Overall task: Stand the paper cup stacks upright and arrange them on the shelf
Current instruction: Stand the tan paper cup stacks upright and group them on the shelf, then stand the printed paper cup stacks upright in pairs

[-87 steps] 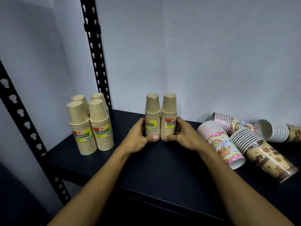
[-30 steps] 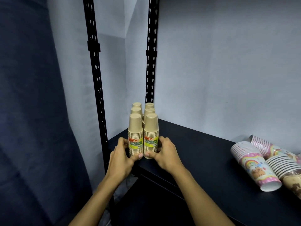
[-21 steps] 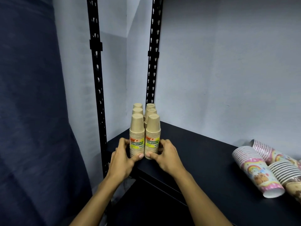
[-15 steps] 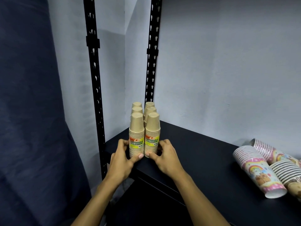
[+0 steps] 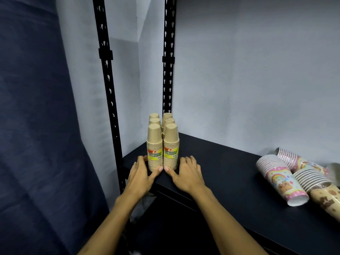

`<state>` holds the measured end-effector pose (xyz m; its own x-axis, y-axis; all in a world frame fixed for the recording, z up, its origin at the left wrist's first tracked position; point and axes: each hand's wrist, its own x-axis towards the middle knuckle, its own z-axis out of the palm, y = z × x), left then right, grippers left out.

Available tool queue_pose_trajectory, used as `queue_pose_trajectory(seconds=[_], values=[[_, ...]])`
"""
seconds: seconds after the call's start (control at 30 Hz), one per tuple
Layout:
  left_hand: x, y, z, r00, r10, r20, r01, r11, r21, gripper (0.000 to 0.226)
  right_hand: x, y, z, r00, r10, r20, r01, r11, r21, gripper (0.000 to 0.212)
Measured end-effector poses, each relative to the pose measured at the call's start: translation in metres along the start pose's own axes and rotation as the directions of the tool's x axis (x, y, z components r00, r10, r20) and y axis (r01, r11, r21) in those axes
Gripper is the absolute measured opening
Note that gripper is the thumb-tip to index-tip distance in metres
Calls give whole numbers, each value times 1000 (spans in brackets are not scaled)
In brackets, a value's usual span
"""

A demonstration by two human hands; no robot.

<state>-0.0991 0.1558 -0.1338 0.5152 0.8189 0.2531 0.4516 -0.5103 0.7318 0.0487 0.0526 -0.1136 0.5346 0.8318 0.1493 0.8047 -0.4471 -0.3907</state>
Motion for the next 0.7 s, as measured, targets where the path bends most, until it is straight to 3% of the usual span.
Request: queue_pose_trajectory(seconds=[0.13,0.27,0.43,0.57,0.7], values=[[-12,-1,-3,996,-77,41,65,972,224,110,-23,7,-7,997,33,73,-24,992,-126,86],[-31,7,-2,997,-54,47,32,923,384,104,-51,26,-19,990,49,131,-29,988,-149,82],[-68,32,1,993,-80,84,32,888,459,105,-95,61,-45,991,54,125,-36,989,-141,78],[-107,58,21,987,57,148,-120,880,460,96,-139,101,-66,994,87,68,-74,984,-165,74],[-132,90,50,924,212,318,-332,859,389,81,-182,136,-86,990,83,113,-60,979,-196,65]])
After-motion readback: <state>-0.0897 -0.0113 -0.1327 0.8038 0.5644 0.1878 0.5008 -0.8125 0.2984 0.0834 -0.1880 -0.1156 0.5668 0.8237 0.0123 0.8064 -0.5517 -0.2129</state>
